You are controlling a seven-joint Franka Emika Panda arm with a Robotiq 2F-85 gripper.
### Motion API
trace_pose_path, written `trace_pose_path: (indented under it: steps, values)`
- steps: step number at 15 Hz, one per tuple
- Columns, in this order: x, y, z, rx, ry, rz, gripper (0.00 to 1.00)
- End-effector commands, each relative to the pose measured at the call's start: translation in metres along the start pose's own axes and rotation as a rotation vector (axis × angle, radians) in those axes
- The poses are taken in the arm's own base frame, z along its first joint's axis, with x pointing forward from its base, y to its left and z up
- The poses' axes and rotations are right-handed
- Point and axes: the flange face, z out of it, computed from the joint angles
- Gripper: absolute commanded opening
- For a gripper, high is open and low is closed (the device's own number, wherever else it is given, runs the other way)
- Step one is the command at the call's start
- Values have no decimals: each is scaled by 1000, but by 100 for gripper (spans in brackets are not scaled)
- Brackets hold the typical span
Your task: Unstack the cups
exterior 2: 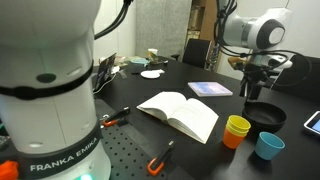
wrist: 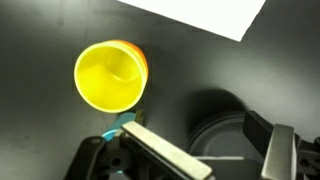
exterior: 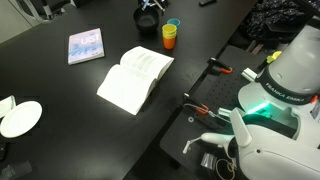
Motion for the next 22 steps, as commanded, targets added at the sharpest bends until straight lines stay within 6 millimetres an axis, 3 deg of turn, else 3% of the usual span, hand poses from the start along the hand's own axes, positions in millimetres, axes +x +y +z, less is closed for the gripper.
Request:
trace_pose_path:
  steps: [1, 4, 8, 18, 22]
  values:
    - [-41, 13, -4, 0, -54, -28, 100]
    - [-57, 24, 7, -36, -75, -36, 100]
    - [-59, 34, 26, -60, -81, -34, 100]
    - [-26, 51, 47, -65, 0, -7, 100]
    - [-19, 49, 55, -39, 25, -14, 100]
